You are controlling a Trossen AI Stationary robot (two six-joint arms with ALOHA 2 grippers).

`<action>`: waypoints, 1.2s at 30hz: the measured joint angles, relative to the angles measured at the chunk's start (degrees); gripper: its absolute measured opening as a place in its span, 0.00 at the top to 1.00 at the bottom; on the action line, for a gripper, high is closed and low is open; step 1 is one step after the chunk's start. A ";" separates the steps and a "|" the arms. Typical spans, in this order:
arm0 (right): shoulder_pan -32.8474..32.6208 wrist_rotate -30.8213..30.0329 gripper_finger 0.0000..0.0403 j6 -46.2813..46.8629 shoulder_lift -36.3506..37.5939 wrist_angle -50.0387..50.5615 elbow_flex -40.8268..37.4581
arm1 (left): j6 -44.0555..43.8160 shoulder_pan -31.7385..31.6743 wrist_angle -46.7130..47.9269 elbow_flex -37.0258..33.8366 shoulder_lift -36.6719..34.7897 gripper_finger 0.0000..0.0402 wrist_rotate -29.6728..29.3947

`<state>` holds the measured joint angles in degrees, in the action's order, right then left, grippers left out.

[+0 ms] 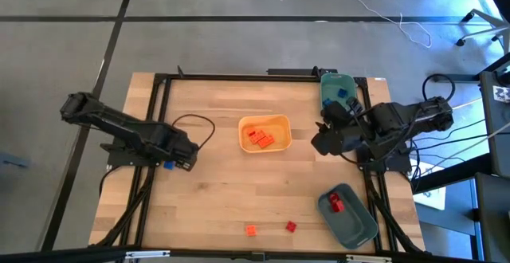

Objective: Sort & place blocks by color
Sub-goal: Put the blue game piece into the green bin

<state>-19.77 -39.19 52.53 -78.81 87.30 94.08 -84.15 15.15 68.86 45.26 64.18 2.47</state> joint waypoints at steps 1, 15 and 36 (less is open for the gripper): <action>0.36 0.64 0.60 -0.90 0.00 -0.42 -0.02 | -0.89 0.52 -2.14 -1.72 0.00 0.50 -0.16; 3.75 4.96 0.60 -8.11 0.00 -4.41 -0.04 | -16.23 5.28 -7.05 -10.45 1.10 0.50 -2.53; 6.51 4.85 0.60 -15.61 0.00 -4.87 -0.04 | -39.93 11.20 -6.69 -10.45 11.66 0.50 -1.84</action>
<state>-13.26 -34.35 36.92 -78.81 82.43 94.04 -124.08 26.35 62.17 34.81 75.84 0.63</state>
